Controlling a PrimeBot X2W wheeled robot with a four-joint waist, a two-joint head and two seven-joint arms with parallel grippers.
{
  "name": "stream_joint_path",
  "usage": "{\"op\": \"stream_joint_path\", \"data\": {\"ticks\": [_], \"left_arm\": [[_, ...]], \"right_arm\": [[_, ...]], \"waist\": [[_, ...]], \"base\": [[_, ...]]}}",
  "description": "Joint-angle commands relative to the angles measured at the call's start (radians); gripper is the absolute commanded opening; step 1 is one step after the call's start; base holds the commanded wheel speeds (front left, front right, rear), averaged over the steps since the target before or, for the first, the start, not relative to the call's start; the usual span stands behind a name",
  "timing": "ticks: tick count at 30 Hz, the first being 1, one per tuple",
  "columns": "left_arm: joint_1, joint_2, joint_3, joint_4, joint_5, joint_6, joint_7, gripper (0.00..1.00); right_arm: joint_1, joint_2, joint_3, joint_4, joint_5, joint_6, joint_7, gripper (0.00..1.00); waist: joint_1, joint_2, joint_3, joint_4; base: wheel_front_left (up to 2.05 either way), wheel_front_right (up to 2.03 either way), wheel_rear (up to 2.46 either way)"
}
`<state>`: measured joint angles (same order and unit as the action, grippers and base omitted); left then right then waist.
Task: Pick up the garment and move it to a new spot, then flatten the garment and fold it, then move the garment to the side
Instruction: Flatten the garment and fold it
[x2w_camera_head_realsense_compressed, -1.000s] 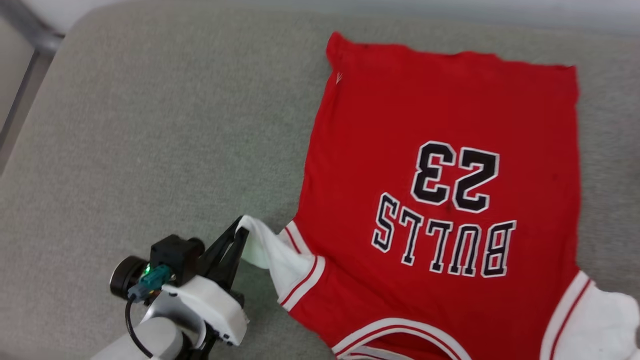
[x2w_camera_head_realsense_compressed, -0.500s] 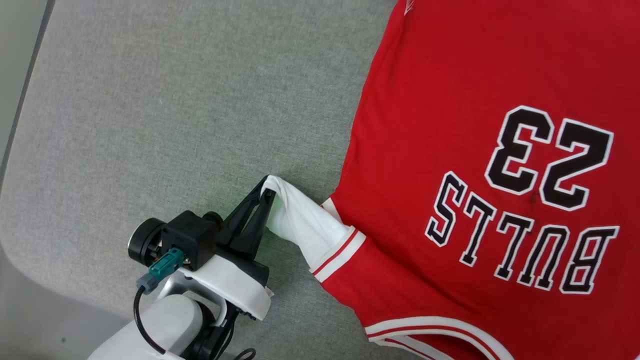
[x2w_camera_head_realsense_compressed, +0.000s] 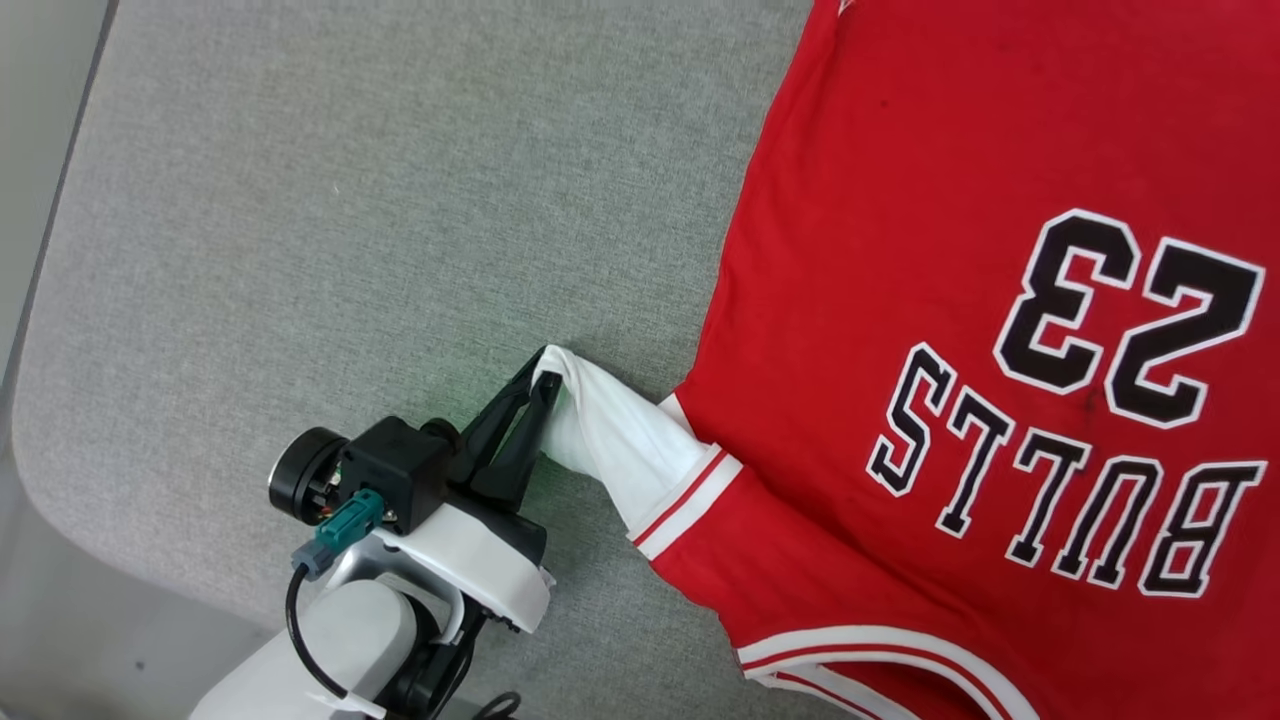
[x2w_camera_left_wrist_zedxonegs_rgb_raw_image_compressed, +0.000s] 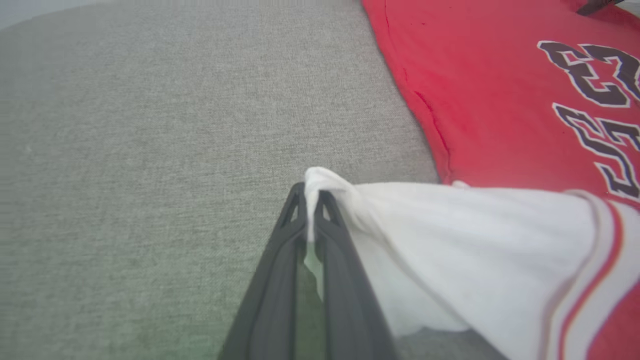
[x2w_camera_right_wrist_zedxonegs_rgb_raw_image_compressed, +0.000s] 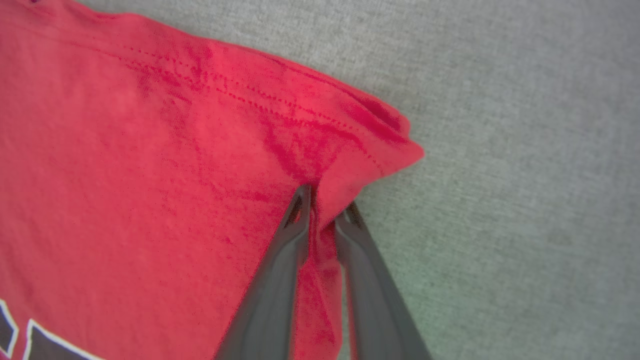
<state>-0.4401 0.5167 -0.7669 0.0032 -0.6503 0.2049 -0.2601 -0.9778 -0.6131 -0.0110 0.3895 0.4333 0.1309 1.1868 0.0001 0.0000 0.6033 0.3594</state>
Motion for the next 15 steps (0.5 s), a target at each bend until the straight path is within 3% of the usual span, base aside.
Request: {"op": "stream_joint_path", "data": {"ticks": [1,7,15], "left_arm": [[-0.001,-0.004,0.005,0.004,0.004,-0.001,-0.007,0.00],[0.050,0.012,0.013,0.030,-0.007,0.006,-0.007,0.00],[0.145,0.058,0.023,0.036,-0.043,0.036,0.007,0.00]], "right_arm": [[0.029,0.013,0.013,0.014,0.006,0.000,-0.007,0.00],[0.037,-0.013,0.071,0.006,0.042,0.000,-0.107,0.00],[0.223,-0.151,0.212,-0.104,0.195,-0.001,-0.186,0.00]], "waist": [[-0.0001,0.0000,-0.023,-0.011],[-0.0001,0.0000,-0.148,-0.057],[-0.0001,0.0000,-0.325,-0.145]], "base": [[0.00,0.00,0.00],[0.00,0.00,0.00],[0.00,0.00,0.00]]}}
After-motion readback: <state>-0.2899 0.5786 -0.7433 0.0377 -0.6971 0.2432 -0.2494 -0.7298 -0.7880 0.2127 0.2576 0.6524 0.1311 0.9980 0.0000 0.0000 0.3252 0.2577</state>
